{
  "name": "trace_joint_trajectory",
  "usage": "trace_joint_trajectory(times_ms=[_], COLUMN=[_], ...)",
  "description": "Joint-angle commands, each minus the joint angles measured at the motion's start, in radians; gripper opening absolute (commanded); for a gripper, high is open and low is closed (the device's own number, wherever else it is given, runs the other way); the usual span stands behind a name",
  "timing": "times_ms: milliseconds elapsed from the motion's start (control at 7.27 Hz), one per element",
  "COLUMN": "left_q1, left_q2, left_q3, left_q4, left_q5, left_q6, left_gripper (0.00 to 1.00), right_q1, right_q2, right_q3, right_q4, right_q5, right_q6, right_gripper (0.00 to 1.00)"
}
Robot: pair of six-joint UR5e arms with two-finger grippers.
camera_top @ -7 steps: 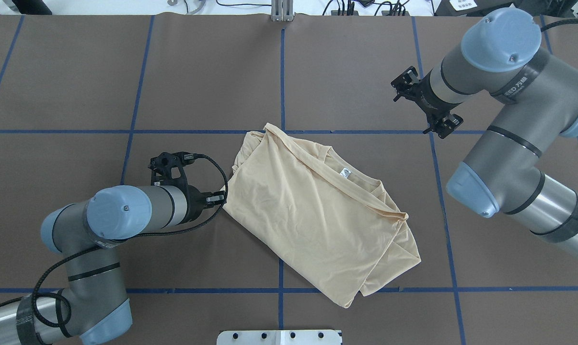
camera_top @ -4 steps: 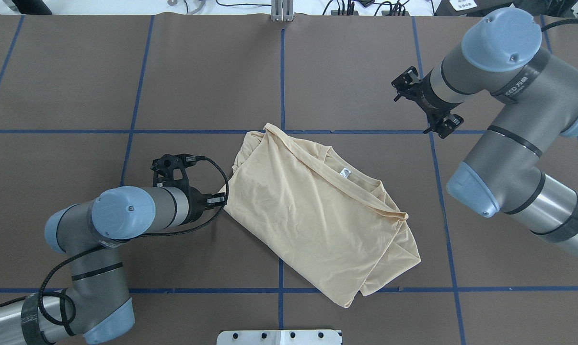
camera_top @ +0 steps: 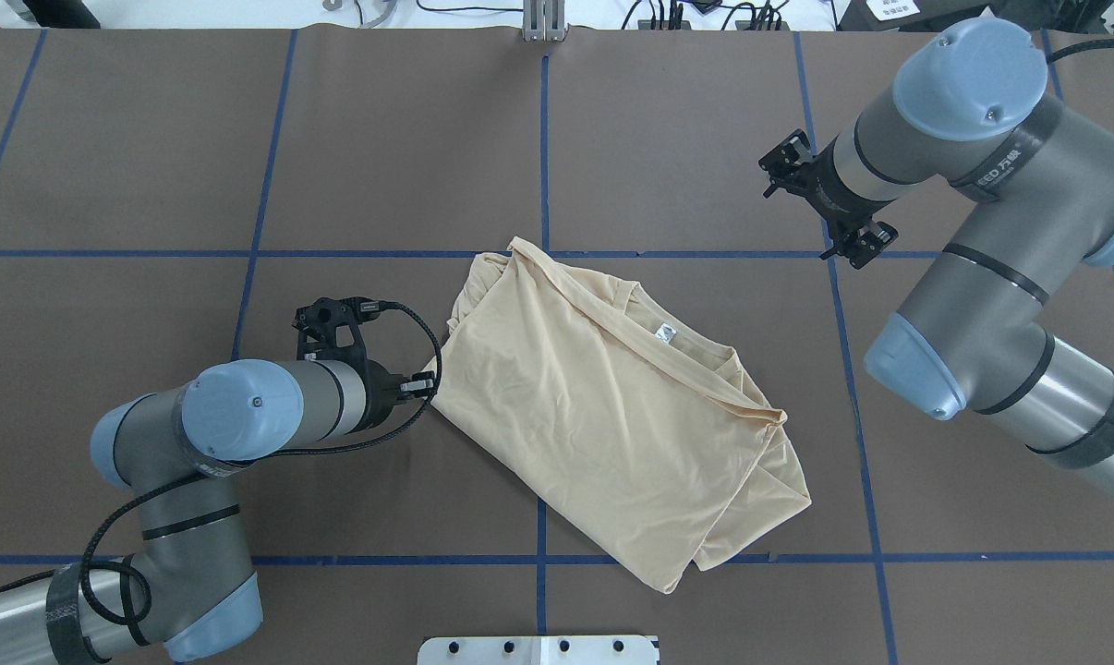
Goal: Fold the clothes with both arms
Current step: 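Grasp the shirt edge nearest the left gripper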
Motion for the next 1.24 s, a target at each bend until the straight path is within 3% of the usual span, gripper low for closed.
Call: trace_joint_trajectory(times_ms=[0,275,413,550,826,1101], left_q1=[-0.009,-0.041,-0.041,-0.038,-0.035,-0.032], left_q2=[0.000,0.000,-0.003,-0.005,-0.017,-0.019], left_q3=[0.004,-0.020,-0.010,-0.002,0.001,0.009], left_q4=[-0.002,0.001,0.002,0.002,0.005,0.007], left_q5=[0.001,-0.001,-0.001,0.001,-0.001,-0.002], left_q6=[-0.001,0.004,0.008,0.008,0.007,0.008], left_gripper=[0.00,0.00,0.35,0.41,0.47,0.44], right_q1=[0.000,-0.001,-0.001,-0.001,-0.001,-0.001], right_q2=[-0.005,-0.003,-0.003,-0.003,-0.002,-0.002], right_q3=[-0.009,-0.009,-0.009,-0.009,-0.009,-0.010], right_q4=[0.000,0.000,0.000,0.000,0.000,0.000], right_q5=[-0.001,-0.001,-0.001,-0.001,-0.001,-0.002], right_q6=[0.000,0.000,0.000,0.000,0.000,0.000], right_gripper=[1.00,1.00,1.00,1.00,1.00,1.00])
